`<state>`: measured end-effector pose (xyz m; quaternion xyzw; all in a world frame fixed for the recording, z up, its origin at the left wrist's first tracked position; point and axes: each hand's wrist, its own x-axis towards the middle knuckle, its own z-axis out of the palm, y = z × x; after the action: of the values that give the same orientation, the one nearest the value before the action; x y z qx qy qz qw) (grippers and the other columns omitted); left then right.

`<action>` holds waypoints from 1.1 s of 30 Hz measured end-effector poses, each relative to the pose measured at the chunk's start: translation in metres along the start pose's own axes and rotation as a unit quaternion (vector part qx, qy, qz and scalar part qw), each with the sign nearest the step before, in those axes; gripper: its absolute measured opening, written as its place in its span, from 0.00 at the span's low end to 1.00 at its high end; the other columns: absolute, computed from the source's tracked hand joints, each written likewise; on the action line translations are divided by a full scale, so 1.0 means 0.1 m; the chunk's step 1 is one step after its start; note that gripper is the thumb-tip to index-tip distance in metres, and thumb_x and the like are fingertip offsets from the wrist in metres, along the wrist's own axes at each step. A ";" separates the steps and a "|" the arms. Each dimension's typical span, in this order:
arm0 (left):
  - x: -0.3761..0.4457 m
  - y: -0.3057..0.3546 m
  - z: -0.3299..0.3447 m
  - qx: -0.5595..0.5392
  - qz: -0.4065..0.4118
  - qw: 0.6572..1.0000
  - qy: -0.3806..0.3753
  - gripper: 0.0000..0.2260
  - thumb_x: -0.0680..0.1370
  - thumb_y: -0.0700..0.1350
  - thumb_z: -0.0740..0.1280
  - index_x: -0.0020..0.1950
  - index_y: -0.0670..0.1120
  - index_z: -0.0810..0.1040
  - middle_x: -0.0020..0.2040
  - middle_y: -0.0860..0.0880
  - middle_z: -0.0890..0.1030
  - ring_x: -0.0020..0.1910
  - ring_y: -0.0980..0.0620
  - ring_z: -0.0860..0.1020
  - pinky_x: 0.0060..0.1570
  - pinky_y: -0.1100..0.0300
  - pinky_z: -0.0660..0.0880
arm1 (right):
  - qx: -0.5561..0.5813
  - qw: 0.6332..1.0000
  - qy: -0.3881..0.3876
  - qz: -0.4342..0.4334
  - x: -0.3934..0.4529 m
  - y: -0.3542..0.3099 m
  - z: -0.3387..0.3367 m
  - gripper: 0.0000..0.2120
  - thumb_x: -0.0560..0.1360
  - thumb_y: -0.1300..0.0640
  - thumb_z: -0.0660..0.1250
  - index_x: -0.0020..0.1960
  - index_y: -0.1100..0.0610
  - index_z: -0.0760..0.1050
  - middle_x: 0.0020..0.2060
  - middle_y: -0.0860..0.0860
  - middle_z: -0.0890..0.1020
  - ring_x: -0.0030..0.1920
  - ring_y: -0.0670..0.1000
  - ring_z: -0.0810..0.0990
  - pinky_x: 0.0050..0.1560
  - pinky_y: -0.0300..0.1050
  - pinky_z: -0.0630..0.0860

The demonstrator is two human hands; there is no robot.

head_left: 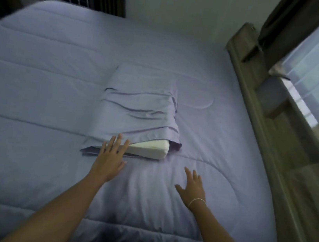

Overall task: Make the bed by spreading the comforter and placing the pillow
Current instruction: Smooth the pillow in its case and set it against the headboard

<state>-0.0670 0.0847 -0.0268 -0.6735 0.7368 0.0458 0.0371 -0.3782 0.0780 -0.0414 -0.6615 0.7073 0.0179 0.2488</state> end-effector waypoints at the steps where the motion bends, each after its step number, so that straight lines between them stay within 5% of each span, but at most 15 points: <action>1: 0.00 -0.04 0.00 0.005 -0.012 1.000 -0.006 0.41 0.63 0.51 0.78 0.71 0.43 0.66 0.70 0.35 0.69 0.65 0.35 0.72 0.57 0.37 0.73 | 0.006 1.000 -0.002 -0.016 0.10 -0.09 0.01 0.36 0.75 0.43 0.63 0.76 0.48 0.50 0.77 0.53 0.53 0.76 0.57 0.51 0.74 0.55 0.58; 6: 0.01 -0.31 0.13 -0.004 -0.093 0.996 -0.016 0.38 0.63 0.49 0.78 0.70 0.43 0.69 0.70 0.34 0.68 0.66 0.33 0.71 0.56 0.35 0.72 | 0.062 0.994 0.013 -0.085 0.61 -0.53 0.04 0.36 0.72 0.46 0.68 0.74 0.49 0.55 0.74 0.52 0.60 0.73 0.57 0.60 0.69 0.56 0.66; 11: 0.23 -0.55 0.19 -0.038 -0.159 0.987 0.007 0.38 0.74 0.54 0.68 0.77 0.46 0.52 0.77 0.38 0.49 0.75 0.35 0.54 0.68 0.34 0.56 | 0.015 0.993 0.059 -0.105 1.06 -0.84 0.02 0.44 0.69 0.49 0.71 0.76 0.46 0.47 0.77 0.55 0.48 0.75 0.60 0.55 0.70 0.57 0.65; 13: 0.40 -0.65 0.18 -0.050 -0.162 0.986 0.000 0.40 0.75 0.56 0.66 0.77 0.48 0.45 0.78 0.39 0.43 0.76 0.36 0.49 0.70 0.35 0.53 | -0.028 0.994 0.043 -0.094 1.18 -0.93 0.03 0.48 0.68 0.48 0.73 0.76 0.45 0.43 0.77 0.56 0.47 0.75 0.60 0.54 0.70 0.59 0.63; 17: 0.78 -0.86 0.30 -0.096 -0.176 0.978 -0.056 0.46 0.72 0.58 0.68 0.77 0.51 0.39 0.77 0.41 0.39 0.76 0.36 0.49 0.70 0.35 0.51 | -0.004 0.995 -0.071 -0.065 1.37 -1.05 0.09 0.49 0.68 0.48 0.72 0.75 0.42 0.40 0.72 0.55 0.62 0.68 0.61 0.68 0.64 0.60 0.69; 22: 0.92 -0.94 0.67 -0.087 -0.190 0.976 -0.067 0.40 0.74 0.47 0.68 0.77 0.49 0.45 0.77 0.38 0.45 0.76 0.37 0.50 0.69 0.37 0.57 | 0.036 0.997 -0.055 -0.040 1.46 -1.08 0.15 0.34 0.74 0.50 0.66 0.72 0.41 0.50 0.58 0.60 0.75 0.54 0.62 0.78 0.53 0.53 0.75; 25: 0.94 -1.04 0.77 -0.069 -0.152 0.986 0.000 0.30 0.74 0.36 0.64 0.74 0.45 0.60 0.74 0.37 0.61 0.70 0.36 0.65 0.59 0.41 0.70 | -0.008 0.999 -0.010 -0.048 1.42 -1.10 0.17 0.26 0.77 0.56 0.58 0.71 0.42 0.54 0.50 0.59 0.76 0.47 0.62 0.78 0.50 0.53 0.76; 28: 0.91 -1.17 0.69 -0.080 -0.090 0.991 0.063 0.24 0.66 0.30 0.69 0.62 0.40 0.75 0.60 0.36 0.78 0.53 0.36 0.79 0.42 0.44 0.80 | -0.013 0.999 0.016 -0.049 1.27 -1.16 0.14 0.22 0.77 0.57 0.56 0.69 0.45 0.58 0.42 0.59 0.75 0.45 0.63 0.78 0.45 0.52 0.75; 33: 0.44 -1.27 0.65 -0.160 -0.063 0.979 0.109 0.29 0.62 0.25 0.69 0.62 0.37 0.76 0.61 0.36 0.78 0.57 0.35 0.78 0.44 0.43 0.80 | 0.026 0.999 -0.010 -0.027 0.88 -1.12 0.27 0.25 0.77 0.53 0.60 0.71 0.41 0.57 0.51 0.61 0.78 0.48 0.63 0.78 0.48 0.49 0.73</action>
<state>0.0555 0.0378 -0.0988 -0.7166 0.6757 0.0870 -0.1496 -0.2632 -0.0078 -0.0637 -0.6734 0.6867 -0.0004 0.2737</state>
